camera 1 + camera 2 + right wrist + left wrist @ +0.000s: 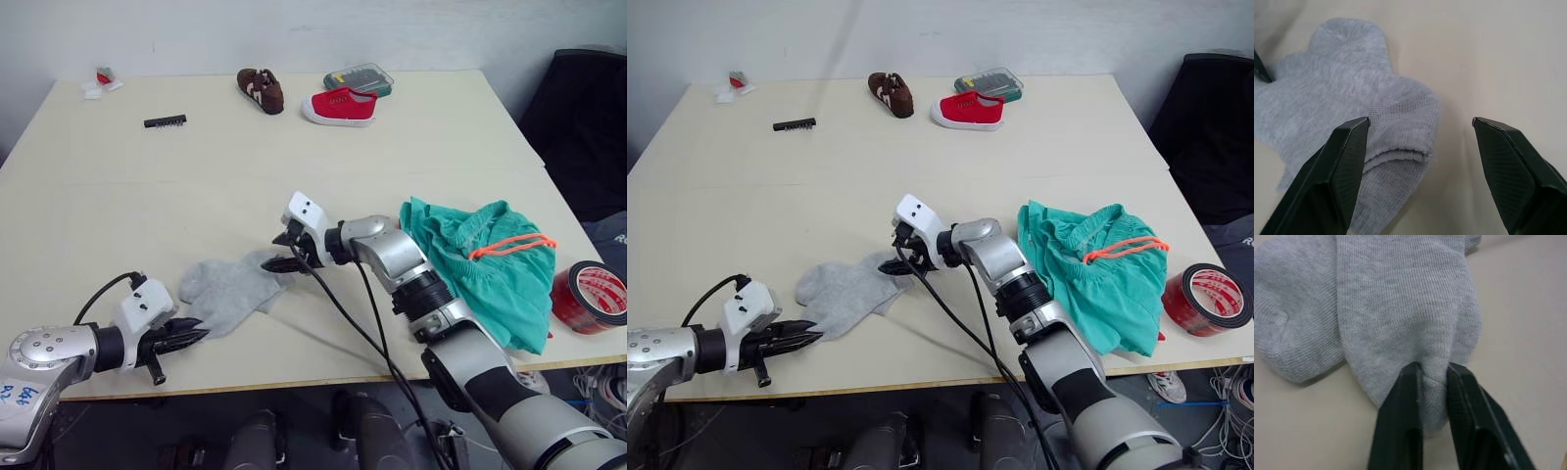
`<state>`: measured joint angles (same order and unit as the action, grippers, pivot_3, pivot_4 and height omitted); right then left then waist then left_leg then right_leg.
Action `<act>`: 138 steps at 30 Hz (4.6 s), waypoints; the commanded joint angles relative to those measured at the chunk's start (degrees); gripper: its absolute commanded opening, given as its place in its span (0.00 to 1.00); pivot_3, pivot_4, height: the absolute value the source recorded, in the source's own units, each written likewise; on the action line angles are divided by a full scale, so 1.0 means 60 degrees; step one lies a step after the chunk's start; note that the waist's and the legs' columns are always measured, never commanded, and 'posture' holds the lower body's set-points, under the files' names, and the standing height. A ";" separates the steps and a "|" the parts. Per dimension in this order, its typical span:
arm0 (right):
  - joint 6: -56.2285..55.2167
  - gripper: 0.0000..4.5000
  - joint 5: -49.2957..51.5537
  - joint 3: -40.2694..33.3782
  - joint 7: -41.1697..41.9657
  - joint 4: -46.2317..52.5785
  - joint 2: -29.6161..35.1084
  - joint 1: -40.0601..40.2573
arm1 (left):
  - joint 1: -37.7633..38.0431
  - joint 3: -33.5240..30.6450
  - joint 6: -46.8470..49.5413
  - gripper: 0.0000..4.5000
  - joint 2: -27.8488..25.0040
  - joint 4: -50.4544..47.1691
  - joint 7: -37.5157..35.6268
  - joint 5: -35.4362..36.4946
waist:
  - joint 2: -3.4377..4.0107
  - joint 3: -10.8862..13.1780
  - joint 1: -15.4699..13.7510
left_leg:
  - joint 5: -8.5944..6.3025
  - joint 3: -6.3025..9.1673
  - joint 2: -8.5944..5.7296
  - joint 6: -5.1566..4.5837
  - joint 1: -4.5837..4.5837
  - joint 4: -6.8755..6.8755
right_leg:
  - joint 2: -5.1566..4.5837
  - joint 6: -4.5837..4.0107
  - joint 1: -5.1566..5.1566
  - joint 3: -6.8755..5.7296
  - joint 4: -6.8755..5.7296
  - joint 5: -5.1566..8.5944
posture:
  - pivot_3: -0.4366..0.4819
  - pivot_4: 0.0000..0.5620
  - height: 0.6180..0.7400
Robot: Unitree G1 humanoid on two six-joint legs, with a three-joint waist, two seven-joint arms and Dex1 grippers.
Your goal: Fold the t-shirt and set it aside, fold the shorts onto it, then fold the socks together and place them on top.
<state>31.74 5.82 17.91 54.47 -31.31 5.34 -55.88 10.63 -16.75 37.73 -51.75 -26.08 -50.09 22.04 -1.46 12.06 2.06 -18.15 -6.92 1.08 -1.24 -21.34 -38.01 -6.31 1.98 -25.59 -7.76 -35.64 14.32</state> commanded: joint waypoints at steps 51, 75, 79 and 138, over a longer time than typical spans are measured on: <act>0.1417 0.16 0.1356 0.0001 -0.2135 0.6767 0.1399 0.4062 | -0.6030 0.3151 -0.3231 0.22 -0.1088 0.5872 -0.3356 -0.1506 | 0.0011 0.0007 -0.0075 | 0.0002 -0.0024 0.0000 -0.0018 -0.0034 -0.0006 | 0.0022 0.0011 -0.0024 -0.0002 0.0003 -0.0006 | 0.48 0.27 1.00; -0.1556 0.00 -0.0333 0.1717 -0.1956 0.3743 0.0441 0.2257 | -0.5271 0.2945 -0.0190 0.01 0.0562 0.3599 -0.0497 -0.0663 | 0.0005 0.0004 -0.0063 | 0.0008 -0.0025 0.0024 -0.0002 -0.0017 -0.0024 | 0.0060 0.0014 -0.0002 0.0015 0.0001 -0.0007 | 0.48 0.27 1.00; -0.1944 0.00 -0.0842 0.1824 -0.1926 0.3186 0.0589 0.2325 | -0.5121 0.3060 -0.0589 0.01 0.0484 0.4067 -0.0141 -0.1272 | 0.0002 0.0001 -0.0061 | 0.0007 -0.0025 0.0025 -0.0002 -0.0015 -0.0027 | 0.0058 0.0014 -0.0001 0.0016 0.0001 -0.0007 | 0.48 0.27 1.00; -0.1689 0.00 -0.1155 0.1285 -0.1525 0.3780 0.0720 0.3008 | -0.5040 -0.2678 0.6395 0.01 0.4433 0.3315 0.4627 0.4064 | 0.0060 -0.0139 -0.0299 | -0.0002 0.0003 0.0044 0.0078 0.0035 -0.0027 | 0.0065 -0.0039 0.0018 0.0016 -0.0035 0.0020 | 0.48 0.27 1.00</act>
<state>21.41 -1.02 26.05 45.43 -10.30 9.64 -38.41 -18.58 -32.65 77.07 -25.09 -3.35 -22.64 44.90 -1.10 11.22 0.26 -18.17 -6.90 1.37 -0.77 -21.14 -38.17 -5.90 1.75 -25.49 -7.67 -35.84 14.44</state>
